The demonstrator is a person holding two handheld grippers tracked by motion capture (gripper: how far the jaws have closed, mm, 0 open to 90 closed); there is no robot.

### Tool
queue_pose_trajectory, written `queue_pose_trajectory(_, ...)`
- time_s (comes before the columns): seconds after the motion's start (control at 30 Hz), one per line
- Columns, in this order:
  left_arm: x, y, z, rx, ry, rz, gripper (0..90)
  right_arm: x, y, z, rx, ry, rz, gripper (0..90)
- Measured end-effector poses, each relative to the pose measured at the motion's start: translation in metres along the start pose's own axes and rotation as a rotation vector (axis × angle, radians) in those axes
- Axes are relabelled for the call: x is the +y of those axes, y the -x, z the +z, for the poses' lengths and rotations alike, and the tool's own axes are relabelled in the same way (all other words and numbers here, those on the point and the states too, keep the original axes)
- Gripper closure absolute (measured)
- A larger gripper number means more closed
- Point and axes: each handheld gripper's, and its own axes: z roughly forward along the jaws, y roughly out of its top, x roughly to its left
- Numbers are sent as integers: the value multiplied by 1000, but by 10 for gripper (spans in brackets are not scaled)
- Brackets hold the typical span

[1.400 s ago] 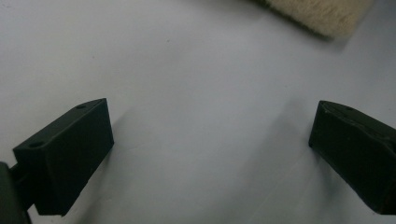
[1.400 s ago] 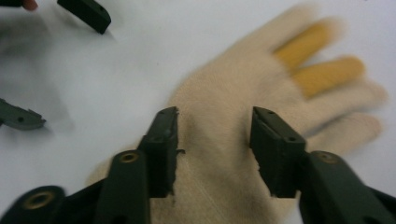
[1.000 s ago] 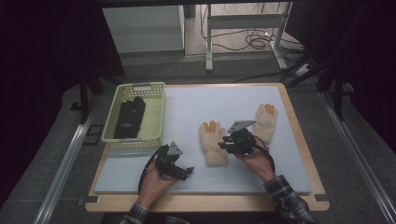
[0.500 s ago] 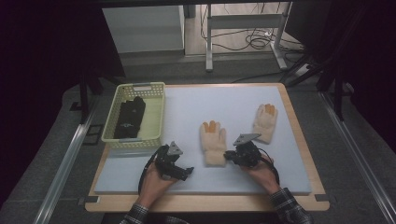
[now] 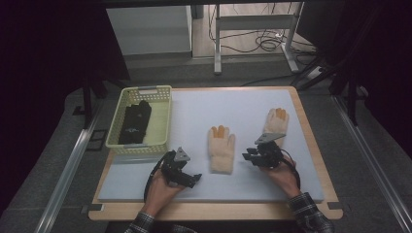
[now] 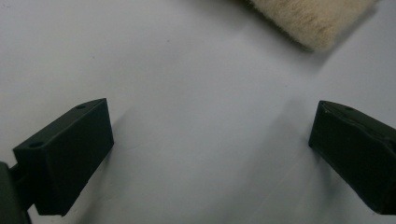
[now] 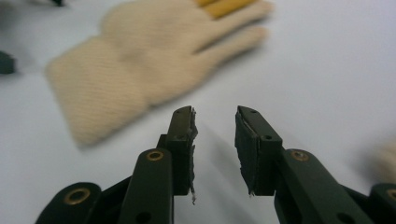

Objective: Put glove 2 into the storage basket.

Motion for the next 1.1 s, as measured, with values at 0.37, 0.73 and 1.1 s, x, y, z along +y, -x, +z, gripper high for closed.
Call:
queue_pose_trajectory(0.37,0,0,0,0,0,0,0,0,61,-40,-155,19,90,686)
queue_pose_trajectory(0.73,0,0,0,-1,-1,2,0,0,128,-43,-295,25,224,743)
queue_pose_trajectory(1.1,0,0,0,-1,-2,2,0,-13,149,-14,-353,-16,264,595)
